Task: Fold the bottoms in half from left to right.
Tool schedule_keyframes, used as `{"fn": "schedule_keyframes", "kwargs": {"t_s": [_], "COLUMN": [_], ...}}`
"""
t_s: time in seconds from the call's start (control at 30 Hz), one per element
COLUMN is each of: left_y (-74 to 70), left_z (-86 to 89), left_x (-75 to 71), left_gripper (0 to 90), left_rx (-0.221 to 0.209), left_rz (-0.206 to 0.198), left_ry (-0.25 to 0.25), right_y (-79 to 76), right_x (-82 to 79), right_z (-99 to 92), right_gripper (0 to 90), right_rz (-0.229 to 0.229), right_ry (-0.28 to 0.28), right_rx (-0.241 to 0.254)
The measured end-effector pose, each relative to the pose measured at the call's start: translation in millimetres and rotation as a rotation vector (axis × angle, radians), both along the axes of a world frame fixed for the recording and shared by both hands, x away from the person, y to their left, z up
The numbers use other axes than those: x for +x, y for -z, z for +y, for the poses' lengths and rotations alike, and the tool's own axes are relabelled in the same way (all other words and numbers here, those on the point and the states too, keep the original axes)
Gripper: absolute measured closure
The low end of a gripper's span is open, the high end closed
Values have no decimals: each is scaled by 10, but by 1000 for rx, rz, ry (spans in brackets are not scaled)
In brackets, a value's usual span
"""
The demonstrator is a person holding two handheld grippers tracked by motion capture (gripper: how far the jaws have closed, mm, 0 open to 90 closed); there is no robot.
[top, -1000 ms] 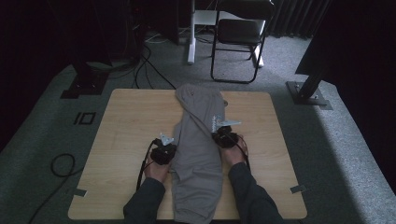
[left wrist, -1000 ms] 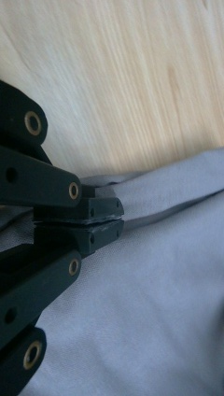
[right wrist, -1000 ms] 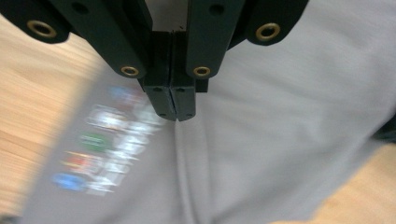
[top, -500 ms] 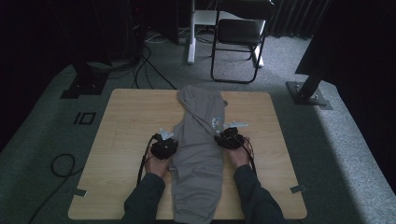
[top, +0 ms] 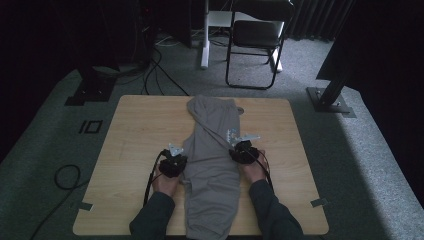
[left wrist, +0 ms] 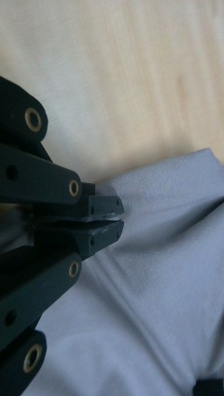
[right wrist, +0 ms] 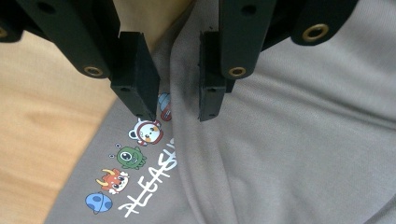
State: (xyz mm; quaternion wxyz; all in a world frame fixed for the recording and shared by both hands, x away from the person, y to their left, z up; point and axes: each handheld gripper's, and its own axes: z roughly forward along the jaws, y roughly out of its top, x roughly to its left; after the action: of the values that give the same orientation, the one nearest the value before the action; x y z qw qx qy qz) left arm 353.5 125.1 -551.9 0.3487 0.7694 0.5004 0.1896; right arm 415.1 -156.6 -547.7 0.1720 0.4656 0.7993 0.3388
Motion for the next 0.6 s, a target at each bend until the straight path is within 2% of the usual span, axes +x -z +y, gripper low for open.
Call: {"fn": "schedule_keyframes", "kwargs": {"t_s": [0.2,0.27,0.3,0.37,0.4,0.47,0.5,0.6], "left_y": [6,-19,-36,-81,-103,-103,-124,-79], "left_z": [-11,-18,-7,19,26,26,13,-11], "left_x": [-330,-359,-353,-298,-243,-243,-6,180], "left_gripper": [873,863,846,797,767,749,736,734], "left_rx": [-17,-20,-34,-54,-62,-62,-41,-16], "left_rz": [5,23,11,-30,-38,-38,-42,-27], "left_ry": [32,60,75,65,48,48,23,-7], "right_y": [-6,-30,-43,-81,-111,-144,-199,-222], "right_x": [-318,-361,-363,-326,-293,-250,-120,93], "right_z": [-45,-37,-26,-6,15,45,152,303], "right_gripper": [709,708,688,651,642,642,616,611], "right_rz": [9,28,24,-15,-22,-36,-63,-59], "right_ry": [-46,-58,-65,-77,-82,-89,-110,-126], "right_rx": [-6,-21,-35,-24,-8,-9,-27,-32]}}
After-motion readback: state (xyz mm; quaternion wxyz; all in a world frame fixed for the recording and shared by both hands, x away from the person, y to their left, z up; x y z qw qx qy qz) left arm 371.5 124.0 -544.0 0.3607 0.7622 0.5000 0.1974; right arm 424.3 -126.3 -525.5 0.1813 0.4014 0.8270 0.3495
